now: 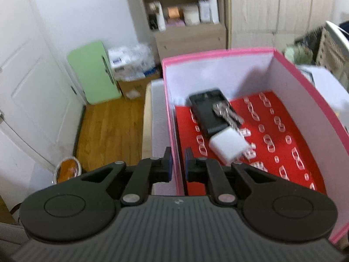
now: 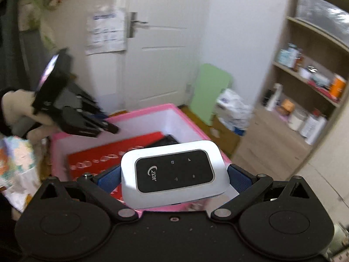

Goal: Organize rigid objects
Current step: 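Carry the router into the box and release it beside the phone case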

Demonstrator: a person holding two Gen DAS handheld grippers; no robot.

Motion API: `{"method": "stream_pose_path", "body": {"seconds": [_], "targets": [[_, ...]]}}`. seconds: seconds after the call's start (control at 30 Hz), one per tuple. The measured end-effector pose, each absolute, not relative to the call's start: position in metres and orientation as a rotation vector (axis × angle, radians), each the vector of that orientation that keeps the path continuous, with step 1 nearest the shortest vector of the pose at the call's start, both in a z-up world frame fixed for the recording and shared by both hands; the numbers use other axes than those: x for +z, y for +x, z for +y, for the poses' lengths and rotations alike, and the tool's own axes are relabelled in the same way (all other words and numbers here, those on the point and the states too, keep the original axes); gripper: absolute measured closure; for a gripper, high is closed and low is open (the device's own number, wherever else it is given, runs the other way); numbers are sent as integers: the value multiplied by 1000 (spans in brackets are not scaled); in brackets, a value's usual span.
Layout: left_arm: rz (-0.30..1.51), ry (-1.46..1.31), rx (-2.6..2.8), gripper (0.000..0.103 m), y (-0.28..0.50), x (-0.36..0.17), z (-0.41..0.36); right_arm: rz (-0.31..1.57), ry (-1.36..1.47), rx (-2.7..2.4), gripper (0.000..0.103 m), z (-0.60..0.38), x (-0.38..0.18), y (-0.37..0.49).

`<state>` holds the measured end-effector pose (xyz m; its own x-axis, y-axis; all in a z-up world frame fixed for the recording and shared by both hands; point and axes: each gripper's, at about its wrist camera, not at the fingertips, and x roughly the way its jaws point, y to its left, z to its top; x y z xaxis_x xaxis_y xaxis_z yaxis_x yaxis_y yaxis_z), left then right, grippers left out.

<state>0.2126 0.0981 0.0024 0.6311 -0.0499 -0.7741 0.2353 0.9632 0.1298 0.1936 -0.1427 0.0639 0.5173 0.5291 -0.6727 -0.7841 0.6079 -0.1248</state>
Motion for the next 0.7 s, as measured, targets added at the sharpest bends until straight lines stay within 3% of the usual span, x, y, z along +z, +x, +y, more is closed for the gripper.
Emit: {"method": "stream_pose_path", "body": {"seconds": [0.17, 0.43, 0.7], "targets": [[1106, 185, -223, 92, 225, -2, 109, 618, -567, 955, 0, -114, 36, 198], [1119, 249, -230, 95, 220, -3, 108, 720, -748, 1021, 0, -75, 3, 236], [1160, 194, -232, 96, 229, -1, 111, 937, -842, 924, 0, -48, -28, 287]]}}
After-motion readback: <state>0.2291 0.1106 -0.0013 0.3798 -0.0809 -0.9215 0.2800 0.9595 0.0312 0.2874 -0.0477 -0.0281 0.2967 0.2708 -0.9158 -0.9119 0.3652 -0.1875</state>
